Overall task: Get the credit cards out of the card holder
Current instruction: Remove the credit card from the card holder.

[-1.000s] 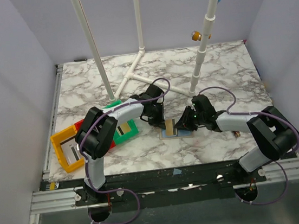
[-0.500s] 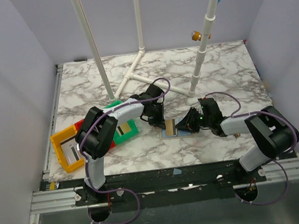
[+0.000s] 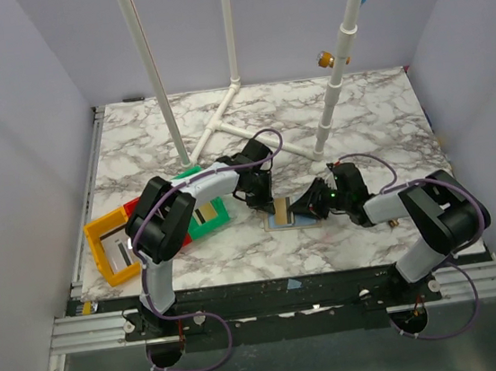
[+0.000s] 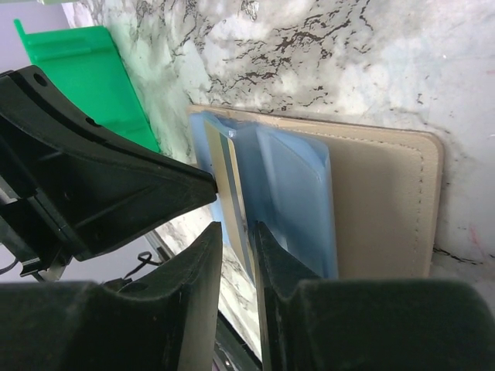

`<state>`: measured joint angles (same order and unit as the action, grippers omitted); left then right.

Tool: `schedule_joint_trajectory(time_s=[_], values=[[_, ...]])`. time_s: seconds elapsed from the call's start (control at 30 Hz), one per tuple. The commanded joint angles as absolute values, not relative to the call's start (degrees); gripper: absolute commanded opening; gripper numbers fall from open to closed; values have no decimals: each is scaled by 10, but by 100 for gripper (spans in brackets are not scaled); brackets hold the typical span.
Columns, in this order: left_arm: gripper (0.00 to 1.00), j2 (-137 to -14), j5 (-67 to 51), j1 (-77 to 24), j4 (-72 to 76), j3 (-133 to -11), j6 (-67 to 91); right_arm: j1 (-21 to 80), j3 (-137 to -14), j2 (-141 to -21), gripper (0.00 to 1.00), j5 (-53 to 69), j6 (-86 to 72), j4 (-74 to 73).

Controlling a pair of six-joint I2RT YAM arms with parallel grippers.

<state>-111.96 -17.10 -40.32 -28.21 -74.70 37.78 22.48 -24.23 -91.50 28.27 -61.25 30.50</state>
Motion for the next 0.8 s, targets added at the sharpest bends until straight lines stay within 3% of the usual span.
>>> schedule_joint_trajectory(time_s=[0.0,0.77], values=[[0,-1144,-155,-408,-299,-752,373,221,-228,-922,24,292,-617,326],[0,-1150,-147,-407,-304,-751,378,208,-200,-936,4,308,-642,382]])
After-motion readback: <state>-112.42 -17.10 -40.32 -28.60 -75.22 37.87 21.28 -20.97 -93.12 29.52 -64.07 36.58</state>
